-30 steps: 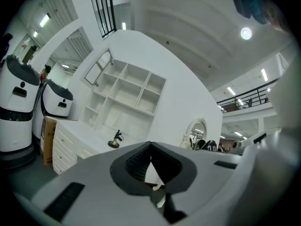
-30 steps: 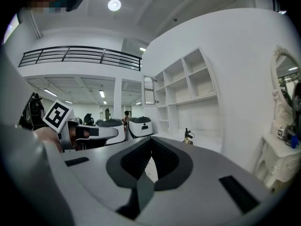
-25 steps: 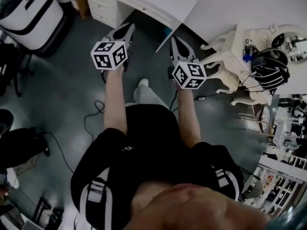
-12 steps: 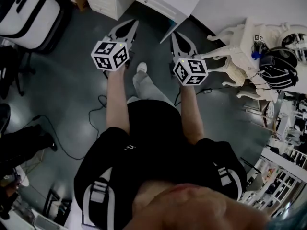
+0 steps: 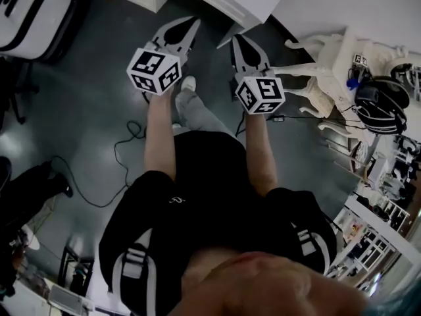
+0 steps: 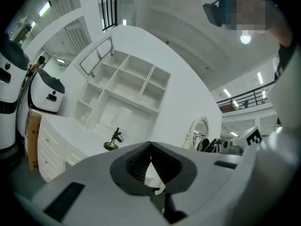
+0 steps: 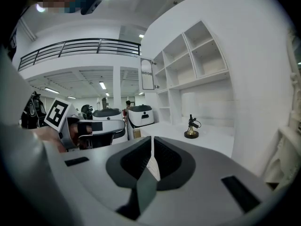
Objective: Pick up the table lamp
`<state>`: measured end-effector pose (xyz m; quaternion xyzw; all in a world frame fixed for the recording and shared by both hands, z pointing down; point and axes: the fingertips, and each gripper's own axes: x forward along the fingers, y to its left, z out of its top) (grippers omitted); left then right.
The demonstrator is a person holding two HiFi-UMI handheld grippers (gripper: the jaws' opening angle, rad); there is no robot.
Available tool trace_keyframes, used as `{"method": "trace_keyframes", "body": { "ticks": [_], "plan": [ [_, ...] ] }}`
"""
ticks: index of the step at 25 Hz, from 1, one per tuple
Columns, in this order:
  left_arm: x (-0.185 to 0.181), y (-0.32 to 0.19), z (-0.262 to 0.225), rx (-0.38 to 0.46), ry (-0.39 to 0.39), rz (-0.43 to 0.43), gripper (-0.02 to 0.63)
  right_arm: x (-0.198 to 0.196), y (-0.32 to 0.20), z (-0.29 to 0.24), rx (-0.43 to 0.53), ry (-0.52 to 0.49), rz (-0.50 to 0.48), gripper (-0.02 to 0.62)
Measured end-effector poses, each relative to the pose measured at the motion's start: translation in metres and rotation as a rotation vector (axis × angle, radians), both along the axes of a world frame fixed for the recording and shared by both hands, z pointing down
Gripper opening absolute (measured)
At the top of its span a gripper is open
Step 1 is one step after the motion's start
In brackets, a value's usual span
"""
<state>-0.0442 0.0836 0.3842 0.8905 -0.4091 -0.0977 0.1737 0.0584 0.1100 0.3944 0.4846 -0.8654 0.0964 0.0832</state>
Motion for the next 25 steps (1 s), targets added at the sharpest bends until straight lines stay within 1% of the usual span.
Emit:
{"method": "trace_keyframes", "body": {
  "ticks": [2,4,6,8,10,13,17,20,25],
  "plan": [
    [0.007,-0.017,0.003,-0.005,-0.029,-0.002,0.009,0.008,-0.016,-0.001,0.004,-0.011,0.01,0.018],
    [0.015,-0.031,0.005,-0.012,-0.042,-0.002,0.009,0.017,-0.031,-0.002,0.01,-0.009,0.021,0.018],
    [0.021,-0.045,0.006,-0.02,-0.049,0.0,0.009,0.024,-0.044,-0.005,0.032,-0.001,0.031,0.018],
    [0.029,-0.062,0.005,-0.025,-0.062,0.005,0.009,0.029,-0.058,-0.012,0.066,-0.013,0.032,0.018],
    [0.038,-0.075,0.004,-0.036,-0.074,0.014,0.009,0.037,-0.073,-0.017,0.082,-0.037,0.03,0.018],
    [0.044,-0.096,0.002,-0.054,-0.102,0.017,0.009,0.048,-0.098,-0.015,0.071,-0.092,0.039,0.018],
    [0.052,-0.124,-0.003,-0.062,-0.16,0.023,0.009,0.062,-0.125,-0.013,0.073,-0.161,0.061,0.018],
    [0.06,-0.147,-0.014,-0.045,-0.215,0.061,0.009,0.07,-0.145,-0.016,0.092,-0.213,0.102,0.018],
    [0.085,-0.165,-0.019,-0.026,-0.225,0.038,0.009,0.104,-0.16,-0.019,0.116,-0.221,0.138,0.018]
  ]
}}
